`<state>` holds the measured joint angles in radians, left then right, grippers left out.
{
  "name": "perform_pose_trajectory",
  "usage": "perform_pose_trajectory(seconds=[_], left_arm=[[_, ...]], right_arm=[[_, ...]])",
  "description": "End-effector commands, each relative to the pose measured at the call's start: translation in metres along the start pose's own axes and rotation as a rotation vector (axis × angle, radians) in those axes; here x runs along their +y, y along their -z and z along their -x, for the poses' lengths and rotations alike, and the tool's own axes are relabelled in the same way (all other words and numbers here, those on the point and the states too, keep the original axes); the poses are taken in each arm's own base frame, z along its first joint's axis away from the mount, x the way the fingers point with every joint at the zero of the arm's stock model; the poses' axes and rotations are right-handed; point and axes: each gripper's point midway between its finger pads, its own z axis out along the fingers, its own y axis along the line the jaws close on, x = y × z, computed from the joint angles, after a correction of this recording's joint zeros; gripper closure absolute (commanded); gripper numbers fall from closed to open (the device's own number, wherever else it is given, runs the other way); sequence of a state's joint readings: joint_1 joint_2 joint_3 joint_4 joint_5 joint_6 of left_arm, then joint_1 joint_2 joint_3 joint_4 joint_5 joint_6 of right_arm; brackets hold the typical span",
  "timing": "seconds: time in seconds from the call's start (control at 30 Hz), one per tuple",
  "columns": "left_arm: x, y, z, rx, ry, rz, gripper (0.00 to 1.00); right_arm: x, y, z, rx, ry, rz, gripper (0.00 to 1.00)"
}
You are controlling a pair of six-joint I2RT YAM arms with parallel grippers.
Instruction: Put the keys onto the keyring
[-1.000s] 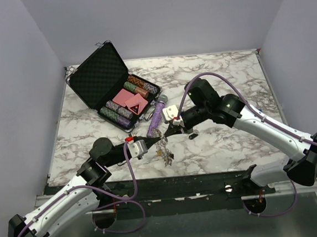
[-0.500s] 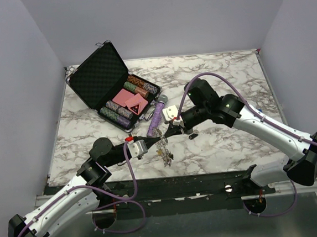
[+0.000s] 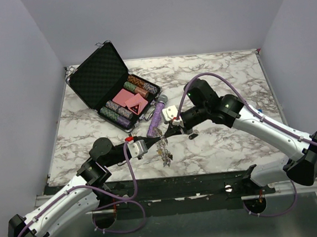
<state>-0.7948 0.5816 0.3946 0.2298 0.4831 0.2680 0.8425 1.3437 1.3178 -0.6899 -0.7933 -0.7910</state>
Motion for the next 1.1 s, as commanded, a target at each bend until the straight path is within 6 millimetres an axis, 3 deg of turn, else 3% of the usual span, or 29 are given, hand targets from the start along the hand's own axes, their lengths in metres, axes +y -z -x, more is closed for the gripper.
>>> perform_pose_trajectory(seconds=[0.0, 0.57, 1.07], left_arm=[[0.006, -0.001, 0.029, -0.086, -0.041, 0.007, 1.00], [0.003, -0.001, 0.032, -0.099, -0.038, -0.010, 1.00], [0.004, -0.002, 0.028, -0.081, -0.037, -0.005, 1.00]], right_arm=[[-0.001, -0.005, -0.003, -0.009, -0.013, 0.006, 1.00], [0.001, -0.008, -0.005, -0.010, -0.020, 0.013, 0.99], [0.000, 0.003, 0.007, -0.013, 0.024, 0.003, 1.00]])
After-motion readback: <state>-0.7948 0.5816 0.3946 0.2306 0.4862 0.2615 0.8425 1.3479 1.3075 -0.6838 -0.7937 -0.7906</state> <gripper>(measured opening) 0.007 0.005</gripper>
